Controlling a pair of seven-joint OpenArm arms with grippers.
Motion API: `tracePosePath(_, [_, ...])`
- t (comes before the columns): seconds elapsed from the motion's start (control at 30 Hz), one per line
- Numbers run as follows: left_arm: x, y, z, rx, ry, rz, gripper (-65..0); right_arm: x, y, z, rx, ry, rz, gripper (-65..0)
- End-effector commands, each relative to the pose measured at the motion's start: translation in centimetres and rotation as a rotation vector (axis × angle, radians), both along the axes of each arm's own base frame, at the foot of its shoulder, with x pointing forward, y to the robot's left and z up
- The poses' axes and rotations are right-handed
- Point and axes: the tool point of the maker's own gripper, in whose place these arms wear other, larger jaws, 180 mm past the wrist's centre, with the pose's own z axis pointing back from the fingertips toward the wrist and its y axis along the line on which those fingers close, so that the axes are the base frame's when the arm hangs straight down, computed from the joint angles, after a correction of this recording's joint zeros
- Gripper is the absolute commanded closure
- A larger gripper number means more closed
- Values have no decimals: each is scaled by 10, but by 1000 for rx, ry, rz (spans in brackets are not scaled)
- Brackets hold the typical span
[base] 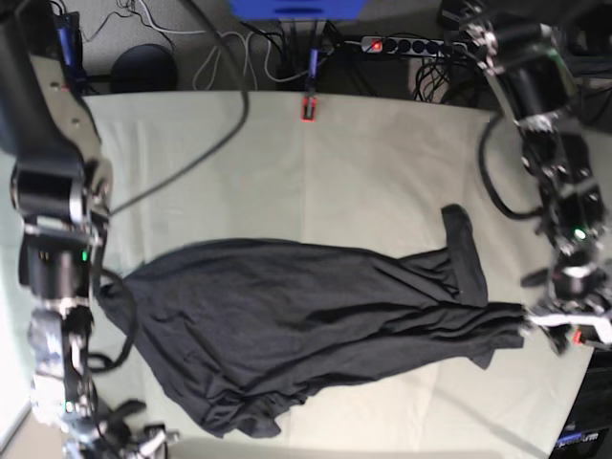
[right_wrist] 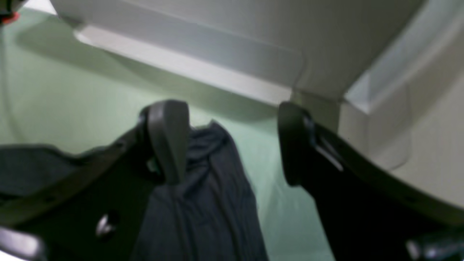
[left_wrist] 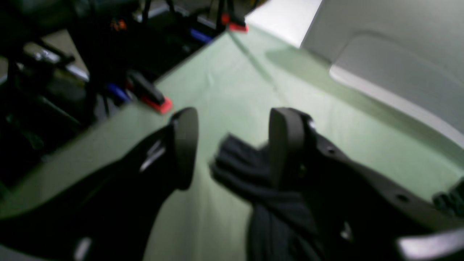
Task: Layout the t-shirt on the table in an organized manner, then fold the t-shirt properly
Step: 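Lay the shirt down on the table and open both grippers, then grasp the shirt's two corners with both grippers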
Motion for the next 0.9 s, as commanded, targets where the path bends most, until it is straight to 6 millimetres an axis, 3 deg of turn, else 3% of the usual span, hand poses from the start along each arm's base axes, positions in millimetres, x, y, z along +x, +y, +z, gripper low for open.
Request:
tracePosePath(0.0, [-2,1,8,22,-28,-8,-311,4,-9,34,13,-99,-12,-395])
tracePosePath(0.23, [-43,-29,-73,-94,137,-23,-312,-56,-50,-11,2,-75,-111,-396])
tracePosePath(0.47, [-63,-55,-145,-216,293,-18,-312,-128,-71,-42,-76,6,-176,-396])
tracePosePath(0.63, [-65,-69,-166,-263,338,-23,-312,-179,-75,-75,-79,100,-222,-396])
tracePosePath(0.7, [-62,-85,-168,-257,350,-66,-312,-197,-74,-88,-73,131,-235,-396])
tracePosePath(0.87, [-63,-108,-147,-203,311,-153,-310,-230,-72,-117,-73,209,-240,-394])
